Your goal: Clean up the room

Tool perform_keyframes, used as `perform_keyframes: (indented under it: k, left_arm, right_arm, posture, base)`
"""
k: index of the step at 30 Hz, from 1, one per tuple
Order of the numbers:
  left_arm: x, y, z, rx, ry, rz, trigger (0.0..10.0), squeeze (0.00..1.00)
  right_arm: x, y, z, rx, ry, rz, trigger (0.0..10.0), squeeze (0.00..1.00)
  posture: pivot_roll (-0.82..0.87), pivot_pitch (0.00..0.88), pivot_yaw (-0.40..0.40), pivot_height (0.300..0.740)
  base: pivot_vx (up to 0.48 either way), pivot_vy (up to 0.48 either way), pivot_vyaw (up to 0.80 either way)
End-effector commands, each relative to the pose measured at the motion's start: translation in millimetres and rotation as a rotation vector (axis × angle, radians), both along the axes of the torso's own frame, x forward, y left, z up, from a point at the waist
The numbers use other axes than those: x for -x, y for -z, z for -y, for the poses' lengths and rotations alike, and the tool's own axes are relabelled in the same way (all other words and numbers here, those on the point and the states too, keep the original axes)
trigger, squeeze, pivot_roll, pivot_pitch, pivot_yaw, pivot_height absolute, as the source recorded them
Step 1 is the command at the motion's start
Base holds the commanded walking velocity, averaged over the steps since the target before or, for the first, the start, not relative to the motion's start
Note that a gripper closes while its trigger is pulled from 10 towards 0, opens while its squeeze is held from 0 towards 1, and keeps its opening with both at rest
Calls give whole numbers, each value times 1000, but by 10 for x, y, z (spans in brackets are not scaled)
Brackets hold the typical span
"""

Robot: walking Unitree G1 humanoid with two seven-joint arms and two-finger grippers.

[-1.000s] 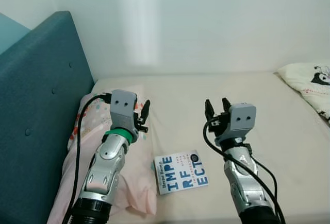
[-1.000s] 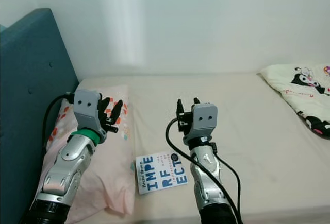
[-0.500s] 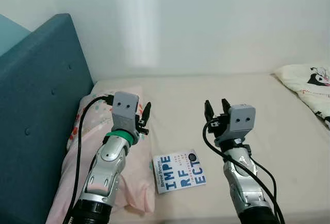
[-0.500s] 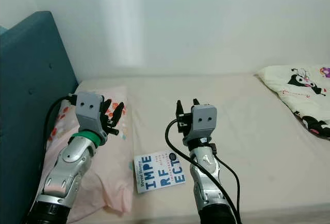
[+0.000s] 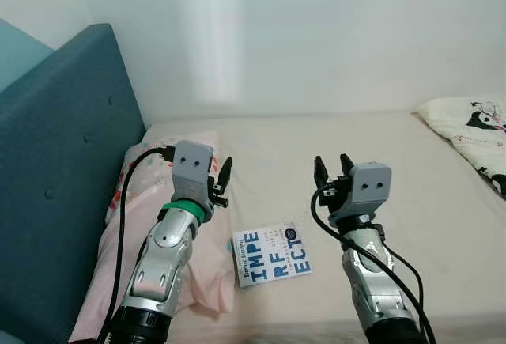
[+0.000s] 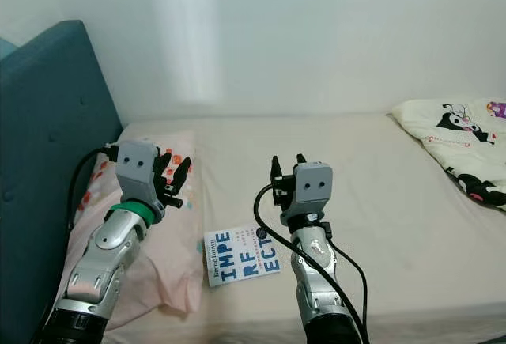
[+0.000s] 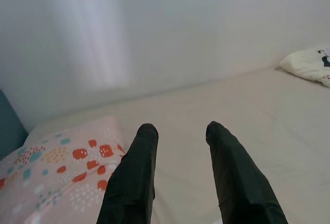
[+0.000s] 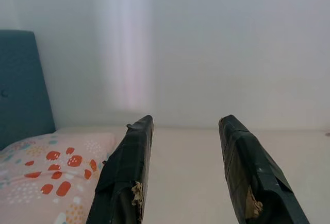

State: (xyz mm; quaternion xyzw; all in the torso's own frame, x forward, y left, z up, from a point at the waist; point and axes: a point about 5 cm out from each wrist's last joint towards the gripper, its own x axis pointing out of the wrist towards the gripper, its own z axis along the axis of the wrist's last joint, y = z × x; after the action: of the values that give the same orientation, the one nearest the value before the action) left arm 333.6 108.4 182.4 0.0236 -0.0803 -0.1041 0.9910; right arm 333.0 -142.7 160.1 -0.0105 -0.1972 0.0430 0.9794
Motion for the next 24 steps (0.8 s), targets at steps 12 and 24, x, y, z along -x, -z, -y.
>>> perform_keyframes:
  k: [12, 24]
  left_arm:
    - [16, 14, -33, -4, 0, -5, 10000, 0]
    - [14, 7, -29, -4, 1, -6, 10000, 0]
  right_arm:
    - [5, 59, -28, -3, -2, -14, 10000, 0]
    - [8, 69, -25, -2, 1, -15, 10000, 0]
  posture:
    - [-114, 0, 82, 740]
    - [-116, 0, 85, 740]
  base:
    - [-315, 0, 0]
    - [-393, 0, 0]
